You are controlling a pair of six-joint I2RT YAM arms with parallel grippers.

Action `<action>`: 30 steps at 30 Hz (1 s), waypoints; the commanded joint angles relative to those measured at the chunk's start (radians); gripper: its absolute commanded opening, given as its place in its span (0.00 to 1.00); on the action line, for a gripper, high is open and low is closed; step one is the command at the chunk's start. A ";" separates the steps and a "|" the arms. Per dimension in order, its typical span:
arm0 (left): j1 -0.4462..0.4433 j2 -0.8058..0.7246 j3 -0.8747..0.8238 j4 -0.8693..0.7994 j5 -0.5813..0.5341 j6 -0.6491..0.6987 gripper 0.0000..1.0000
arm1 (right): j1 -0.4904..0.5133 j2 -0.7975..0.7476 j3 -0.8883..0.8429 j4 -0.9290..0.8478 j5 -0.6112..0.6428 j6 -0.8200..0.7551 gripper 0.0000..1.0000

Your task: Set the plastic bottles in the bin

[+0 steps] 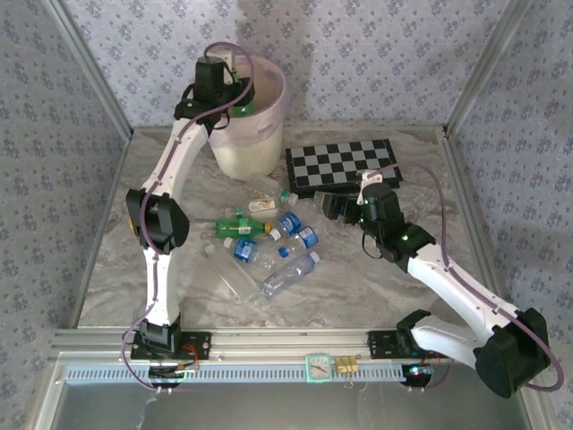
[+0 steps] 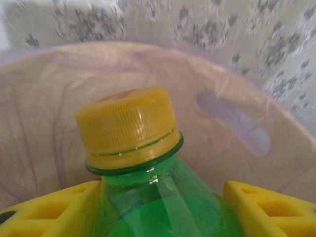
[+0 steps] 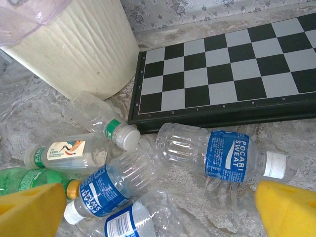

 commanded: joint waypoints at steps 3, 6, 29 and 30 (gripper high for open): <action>-0.011 0.043 0.102 -0.066 -0.034 0.057 0.51 | 0.010 -0.025 0.007 -0.033 0.035 -0.015 1.00; -0.011 0.051 0.107 -0.073 -0.048 0.054 0.54 | 0.010 -0.032 0.004 -0.037 0.041 -0.016 1.00; -0.071 -0.263 -0.080 -0.022 -0.005 0.002 1.00 | -0.068 0.123 0.075 -0.133 0.028 -0.087 1.00; -0.077 -0.314 -0.161 0.026 -0.007 -0.001 1.00 | -0.077 0.146 0.091 -0.151 0.026 -0.091 1.00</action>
